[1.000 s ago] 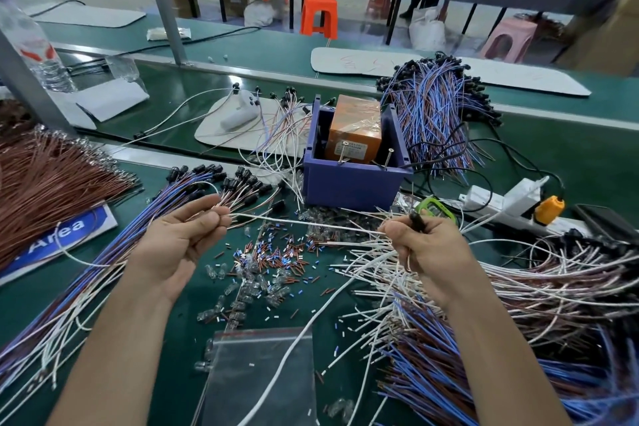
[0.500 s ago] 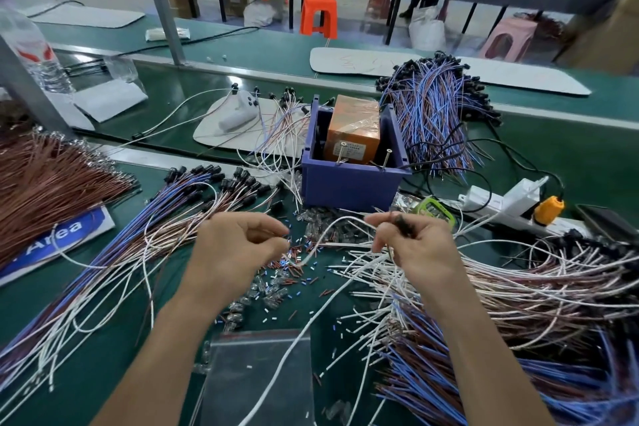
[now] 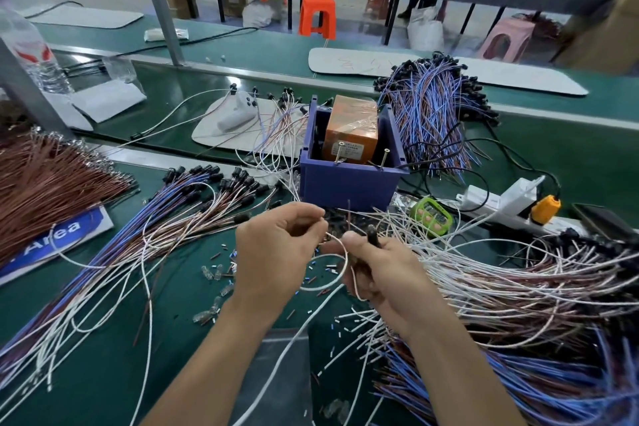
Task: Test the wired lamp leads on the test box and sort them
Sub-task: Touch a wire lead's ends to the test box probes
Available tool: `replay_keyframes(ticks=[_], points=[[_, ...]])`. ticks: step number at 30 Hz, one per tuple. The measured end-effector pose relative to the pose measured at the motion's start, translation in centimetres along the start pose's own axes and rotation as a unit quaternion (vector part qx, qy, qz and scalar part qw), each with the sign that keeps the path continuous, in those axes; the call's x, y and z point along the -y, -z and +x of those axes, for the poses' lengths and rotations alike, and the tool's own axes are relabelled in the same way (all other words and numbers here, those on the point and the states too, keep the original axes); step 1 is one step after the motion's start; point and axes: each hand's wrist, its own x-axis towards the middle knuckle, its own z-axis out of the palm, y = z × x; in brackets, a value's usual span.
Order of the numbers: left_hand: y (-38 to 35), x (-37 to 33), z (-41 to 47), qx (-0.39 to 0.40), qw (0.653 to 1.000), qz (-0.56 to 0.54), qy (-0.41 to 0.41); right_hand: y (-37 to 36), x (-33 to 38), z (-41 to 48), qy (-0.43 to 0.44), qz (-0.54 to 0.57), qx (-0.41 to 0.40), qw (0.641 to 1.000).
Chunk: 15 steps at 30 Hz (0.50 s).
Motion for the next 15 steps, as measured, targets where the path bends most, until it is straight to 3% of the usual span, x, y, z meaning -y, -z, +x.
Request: replay_keyframes(ticks=[2, 4, 6, 9, 15], points=[[-0.1, -0.2, -0.2, -0.014, 1.000, -0.001, -0.019, -0.4, -0.1, 0.0, 0.021, -0.008, 0.011, 1.000], [-0.2, -0.4, 0.0, -0.015, 0.995, -0.074, 0.066, -0.6, -0.1, 0.2, 0.038, 0.008, -0.020, 0.999], [-0.2, -0.5, 0.5, 0.030, 0.978, -0.125, 0.166, -0.7, 0.2, 0.4, 0.052, 0.033, -0.065, 0.996], [-0.3, -0.8, 0.1, 0.167, 0.954, -0.145, 0.204, -0.6, 0.6, 0.5, 0.064, 0.056, -0.086, 0.993], [-0.8, -1.3, 0.3, 0.192, 0.900, -0.292, 0.259, -0.2, 1.4, 0.4, 0.061, 0.052, -0.048, 0.996]])
